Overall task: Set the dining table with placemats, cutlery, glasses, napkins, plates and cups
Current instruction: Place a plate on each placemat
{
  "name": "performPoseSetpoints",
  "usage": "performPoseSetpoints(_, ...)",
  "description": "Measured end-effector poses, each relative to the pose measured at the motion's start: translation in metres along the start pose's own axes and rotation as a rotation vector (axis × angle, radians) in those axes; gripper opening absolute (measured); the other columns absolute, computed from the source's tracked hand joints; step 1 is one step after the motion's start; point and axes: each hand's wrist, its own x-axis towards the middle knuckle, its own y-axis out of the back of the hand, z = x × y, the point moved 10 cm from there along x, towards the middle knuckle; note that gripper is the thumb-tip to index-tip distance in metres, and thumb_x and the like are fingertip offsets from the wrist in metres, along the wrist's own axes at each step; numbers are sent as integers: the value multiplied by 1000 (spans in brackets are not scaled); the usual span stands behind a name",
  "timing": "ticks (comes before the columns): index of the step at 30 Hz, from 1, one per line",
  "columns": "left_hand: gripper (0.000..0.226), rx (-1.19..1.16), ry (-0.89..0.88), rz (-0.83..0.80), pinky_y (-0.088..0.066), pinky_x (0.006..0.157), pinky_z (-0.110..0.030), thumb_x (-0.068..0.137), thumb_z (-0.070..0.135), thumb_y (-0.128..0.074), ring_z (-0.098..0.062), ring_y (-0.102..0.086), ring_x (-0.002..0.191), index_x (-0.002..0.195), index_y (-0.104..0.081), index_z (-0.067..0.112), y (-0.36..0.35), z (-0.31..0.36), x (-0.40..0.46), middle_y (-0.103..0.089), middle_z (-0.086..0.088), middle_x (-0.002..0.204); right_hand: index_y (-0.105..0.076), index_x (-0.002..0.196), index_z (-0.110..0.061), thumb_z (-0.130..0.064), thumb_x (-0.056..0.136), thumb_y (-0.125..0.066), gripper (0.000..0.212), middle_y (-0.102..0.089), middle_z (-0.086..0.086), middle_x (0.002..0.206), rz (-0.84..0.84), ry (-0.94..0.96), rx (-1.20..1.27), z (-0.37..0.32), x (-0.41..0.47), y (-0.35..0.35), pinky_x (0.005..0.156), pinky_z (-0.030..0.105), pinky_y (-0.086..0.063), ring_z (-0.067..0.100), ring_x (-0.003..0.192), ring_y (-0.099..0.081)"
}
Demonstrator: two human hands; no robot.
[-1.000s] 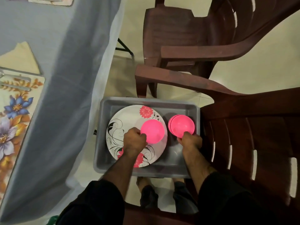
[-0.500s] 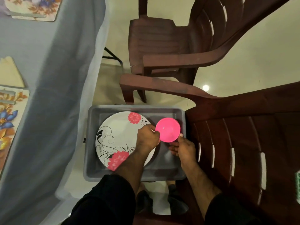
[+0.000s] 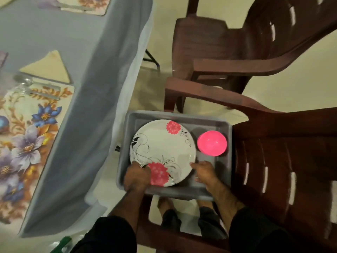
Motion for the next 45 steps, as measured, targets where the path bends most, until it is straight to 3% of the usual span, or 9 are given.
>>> performPoseSetpoints(5, 65, -22, 79, 5, -53, 96, -43, 92, 47, -73, -42, -65, 123, 137, -52, 5, 6, -28, 24, -67, -20, 136, -72, 111, -12, -22, 90, -80, 25, -78, 9, 105, 25, -33, 143, 6, 22, -38, 66, 32, -56, 21, 83, -72)
performPoseSetpoints(13, 75, -262, 234, -218, -53, 102, -42, 92, 43, -76, -40, -63, 128, 146, -47, 0, -37, -41, 36, -62, -18, 144, -74, 107, -16, -45, 82, -87, 41, -80, 10, 98, 17, -64, 107, 19, 26, -36, 56, 30, -46, 25, 81, -67)
performPoseSetpoints(21, 63, -528, 274, -341, -68, 79, -49, 63, 41, -86, -32, -78, 86, 113, -75, 3, -6, -38, 7, -79, -12, 99, -73, 106, -2, -25, 85, -86, 34, -77, 21, 91, -43, 10, 122, -18, -23, -12, 44, 26, -37, 21, 59, -55)
performPoseSetpoints(24, 36, -713, 268, -416, -61, 65, -33, 87, 37, -84, -25, -74, 78, 109, -77, 8, 18, -25, -35, -78, -11, 93, -75, 112, -9, -26, 83, -87, 35, -80, 14, 102, -82, 59, 157, -29, -60, 5, 60, 35, -53, 27, 82, -71)
performPoseSetpoints(27, 29, -939, 230, -478, -62, 81, -42, 93, 37, -78, -33, -74, 93, 108, -81, 12, 42, -23, -75, -80, -15, 106, -76, 118, -11, -20, 82, -87, 39, -80, 8, 109, -144, 135, 204, -47, -104, 22, 98, 53, -57, 31, 107, -75)
performPoseSetpoints(32, 24, -1479, 197, -625, -58, 98, -53, 94, 28, -74, -39, -74, 103, 105, -76, 7, 79, -7, -155, -75, -18, 112, -72, 124, -5, -9, 85, -80, 40, -77, 13, 119, -315, 246, 231, -96, -185, 24, 94, 45, -61, 30, 110, -75)
performPoseSetpoints(36, 58, -1772, 69, -531, -38, 121, -65, 99, 38, -70, -47, -55, 140, 148, -62, 8, 133, -21, -197, -60, -25, 150, -73, 118, -7, -11, 86, -79, 32, -79, 14, 113, -438, 340, 126, -140, -248, 7, 93, 54, -61, 37, 109, -74)
performPoseSetpoints(40, 58, -1808, 75, -264, -54, 105, -64, 90, 31, -79, -48, -65, 128, 141, -67, 8, 177, -64, -225, -68, -24, 138, -75, 116, -7, -23, 77, -89, 45, -78, 17, 111, -550, 418, -31, -170, -304, -27, 106, 74, -44, 48, 114, -69)
performPoseSetpoints(45, 63, -1849, 97, 14, -59, 91, -69, 74, 28, -95, -50, -72, 109, 122, -68, -2, 233, -146, -247, -69, -31, 129, -73, 121, -19, -43, 76, -89, 54, -79, 7, 113, -692, 496, -206, -186, -375, -95, 101, 58, -53, 39, 118, -70)
